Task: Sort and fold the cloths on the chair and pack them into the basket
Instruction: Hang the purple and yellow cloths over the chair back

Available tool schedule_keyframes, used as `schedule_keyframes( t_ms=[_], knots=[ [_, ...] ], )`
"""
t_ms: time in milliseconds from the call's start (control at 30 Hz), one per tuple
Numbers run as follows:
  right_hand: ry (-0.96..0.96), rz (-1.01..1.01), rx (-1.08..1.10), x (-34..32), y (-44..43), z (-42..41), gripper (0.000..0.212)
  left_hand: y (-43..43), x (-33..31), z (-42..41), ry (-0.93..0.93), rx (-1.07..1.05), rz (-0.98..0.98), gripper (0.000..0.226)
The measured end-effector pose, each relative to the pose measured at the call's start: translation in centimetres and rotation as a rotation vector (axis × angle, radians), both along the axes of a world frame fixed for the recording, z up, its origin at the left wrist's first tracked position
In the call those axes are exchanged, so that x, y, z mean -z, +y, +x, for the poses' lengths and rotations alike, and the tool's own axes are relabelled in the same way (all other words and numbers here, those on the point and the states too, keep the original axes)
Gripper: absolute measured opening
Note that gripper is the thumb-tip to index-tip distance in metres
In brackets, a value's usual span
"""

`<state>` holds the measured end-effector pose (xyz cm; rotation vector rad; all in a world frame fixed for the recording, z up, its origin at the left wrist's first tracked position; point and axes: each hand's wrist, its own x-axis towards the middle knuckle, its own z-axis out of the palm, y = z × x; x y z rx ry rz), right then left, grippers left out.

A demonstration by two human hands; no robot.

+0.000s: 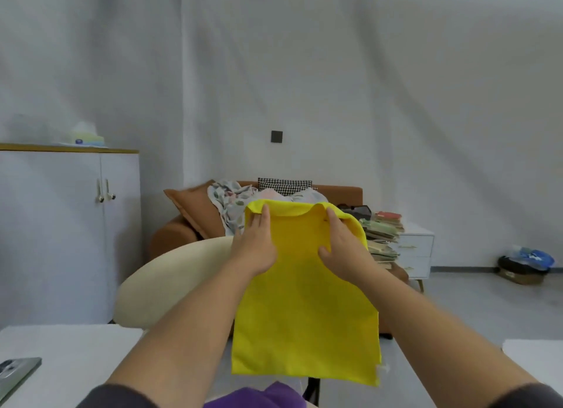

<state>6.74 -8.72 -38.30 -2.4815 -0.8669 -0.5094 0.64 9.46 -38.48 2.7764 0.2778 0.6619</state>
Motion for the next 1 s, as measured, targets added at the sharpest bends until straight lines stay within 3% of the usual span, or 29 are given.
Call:
schedule_keyframes(
  t_ms=[100,200,333,533,633,767,1000],
  knots=[
    [-0.007,-0.028,0.020,0.9,1.0,2.9,0.076,0.7,0.7,3.3,0.026,-0.077,0.088,0.072],
    [0.074,-0.236,0.109,2.3,1.5,4.5,0.061,1.2,2.3,5.3,0.176,-0.147,0.177,0.068],
    [-0.098,-0.380,0.193,3.8,1.6,5.0,0.050,1.7,3.5,6.2,0.142,-0.193,0.342,0.069],
    [-0.043,-0.375,0.168,4.0,1.8,5.6,0.053,1.5,3.1,6.1,0.180,-0.184,0.287,0.070],
    [-0.083,-0.347,0.149,4.2,1.6,4.6,0.056,0.3,3.9,4.7,0.114,-0.150,0.194,0.069],
    [-0.151,-0.310,0.085,4.2,1.4,1.2,0.058,-1.5,5.5,0.9,0.013,-0.072,0.120,0.064],
    [-0.080,-0.258,-0.044,6.2,0.0,-7.1,0.055,-3.3,9.3,-9.1,-0.028,0.043,0.050,0.040]
  ],
)
